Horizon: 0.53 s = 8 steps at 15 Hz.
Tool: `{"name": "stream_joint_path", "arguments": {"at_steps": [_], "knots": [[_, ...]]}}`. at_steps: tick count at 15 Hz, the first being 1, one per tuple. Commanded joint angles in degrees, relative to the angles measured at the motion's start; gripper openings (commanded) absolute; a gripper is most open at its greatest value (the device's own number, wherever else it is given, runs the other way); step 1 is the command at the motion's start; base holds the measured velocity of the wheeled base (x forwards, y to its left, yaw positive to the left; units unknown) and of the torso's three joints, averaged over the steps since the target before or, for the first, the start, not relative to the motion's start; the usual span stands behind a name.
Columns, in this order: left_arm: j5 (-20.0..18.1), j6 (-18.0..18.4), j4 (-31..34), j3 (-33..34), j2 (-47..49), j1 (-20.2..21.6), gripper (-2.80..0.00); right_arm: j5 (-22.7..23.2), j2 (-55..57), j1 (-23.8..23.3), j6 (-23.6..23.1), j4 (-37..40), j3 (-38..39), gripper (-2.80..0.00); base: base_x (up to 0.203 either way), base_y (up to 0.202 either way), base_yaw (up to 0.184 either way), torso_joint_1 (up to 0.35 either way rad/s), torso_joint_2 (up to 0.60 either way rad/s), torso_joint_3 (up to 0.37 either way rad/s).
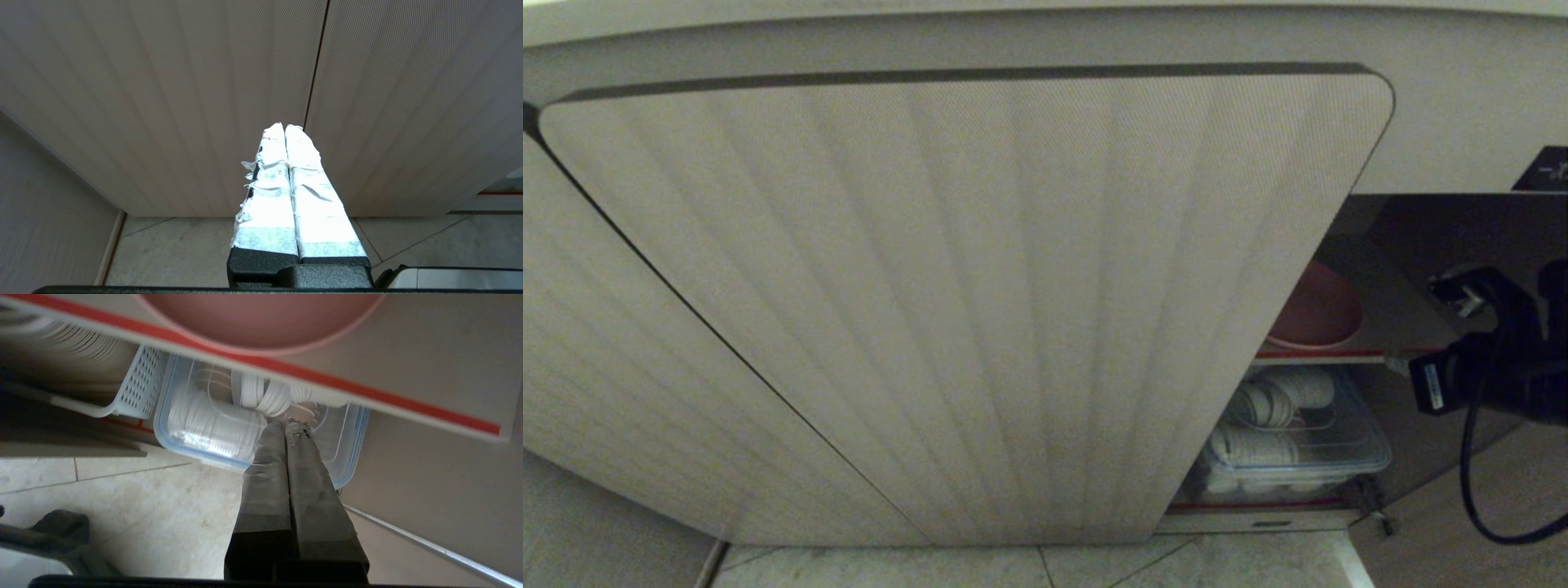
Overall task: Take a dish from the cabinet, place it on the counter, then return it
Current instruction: Take the plate from the cabinet
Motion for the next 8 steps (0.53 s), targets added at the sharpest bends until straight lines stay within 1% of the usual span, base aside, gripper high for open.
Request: {"name": "stream_joint_path", "arguments": {"at_steps": [1, 3, 4, 6, 8], "knots": [[0.0, 0.0, 0.0, 0.0, 0.0, 0.0, -2.8, 0.1, 2.0, 0.0, 0.1, -1.0, -1.1, -2.8, 0.0, 0.0, 0.0, 0.0, 0.0, 0.0], [0.0, 0.0, 0.0, 0.0, 0.0, 0.0, -2.8, -0.1, 1.7, -0.1, 0.8, -4.3, -0.3, -2.8, 0.0, 0.0, 0.0, 0.0, 0.0, 0.0], [0.0, 0.0, 0.0, 0.0, 0.0, 0.0, -2.8, -0.9, 1.4, -0.2, 0.9, -6.4, 0.2, -2.8, 0.0, 0.0, 0.0, 0.0, 0.0, 0.0], [0.0, 0.0, 0.0, 0.0, 0.0, 0.0, -2.8, -3.8, 1.1, -0.2, 0.9, -10.2, 1.4, -2.8, 0.0, 0.0, 0.0, 0.0, 0.0, 0.0], [0.0, 0.0, 0.0, 0.0, 0.0, 0.0, -2.8, -6.9, 1.3, -0.2, 1.0, -12.0, 1.7, -2.8, 0.0, 0.0, 0.0, 0.0, 0.0, 0.0]]}}
